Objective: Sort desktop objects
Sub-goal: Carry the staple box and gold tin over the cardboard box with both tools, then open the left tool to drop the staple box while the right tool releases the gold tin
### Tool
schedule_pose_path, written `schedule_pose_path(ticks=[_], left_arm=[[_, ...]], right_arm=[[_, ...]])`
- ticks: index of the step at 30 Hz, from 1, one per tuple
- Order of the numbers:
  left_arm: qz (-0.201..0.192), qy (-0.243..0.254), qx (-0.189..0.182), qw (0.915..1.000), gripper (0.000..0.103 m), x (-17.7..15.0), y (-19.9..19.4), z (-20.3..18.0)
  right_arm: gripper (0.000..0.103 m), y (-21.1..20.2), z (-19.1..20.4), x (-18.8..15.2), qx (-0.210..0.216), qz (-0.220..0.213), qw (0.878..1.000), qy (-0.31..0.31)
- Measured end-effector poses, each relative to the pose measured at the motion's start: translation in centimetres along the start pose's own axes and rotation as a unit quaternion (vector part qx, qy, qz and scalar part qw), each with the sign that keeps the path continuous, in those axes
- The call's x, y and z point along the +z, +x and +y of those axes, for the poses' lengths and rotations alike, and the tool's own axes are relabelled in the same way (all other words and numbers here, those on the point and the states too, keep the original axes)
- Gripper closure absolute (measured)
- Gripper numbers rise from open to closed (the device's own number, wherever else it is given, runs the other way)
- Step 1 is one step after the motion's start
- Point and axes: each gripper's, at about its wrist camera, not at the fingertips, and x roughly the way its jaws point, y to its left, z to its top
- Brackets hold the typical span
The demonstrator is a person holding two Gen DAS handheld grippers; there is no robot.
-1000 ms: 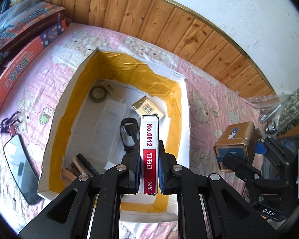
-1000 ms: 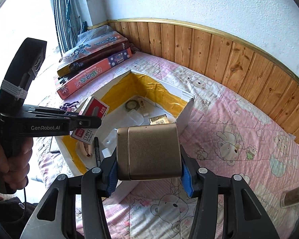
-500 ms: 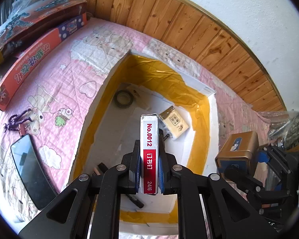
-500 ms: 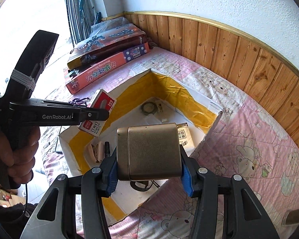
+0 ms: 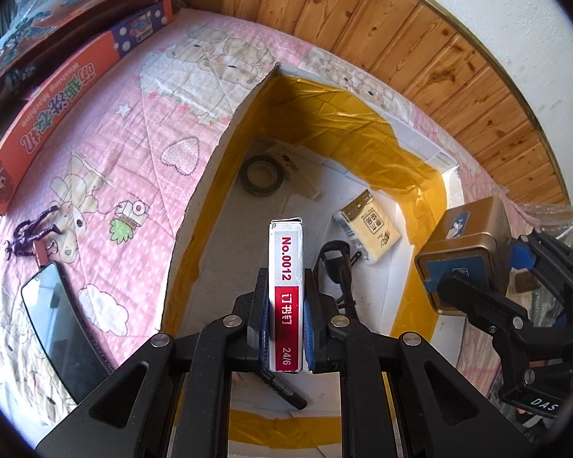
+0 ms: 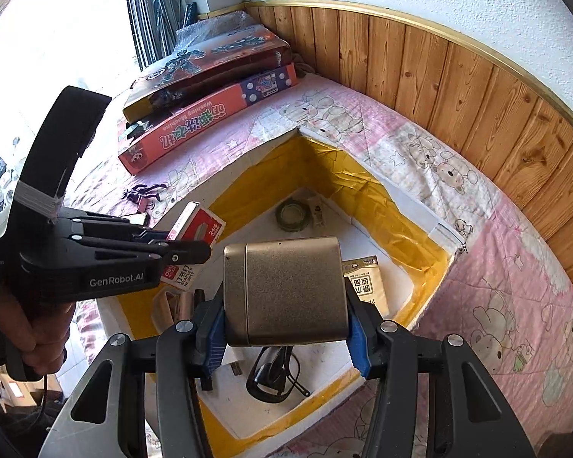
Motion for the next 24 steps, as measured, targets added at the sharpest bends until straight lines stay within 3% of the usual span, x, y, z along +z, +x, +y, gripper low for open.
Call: schedule_pose_path(ticks=[24], left_arm=[[0.043,0.021,0.023,0.9986,0.089,1.3,3.2,-0.1]], right_arm=[[0.05,8.8,-2.9,5.6,-0.038,0.081,0.996,-0.027]])
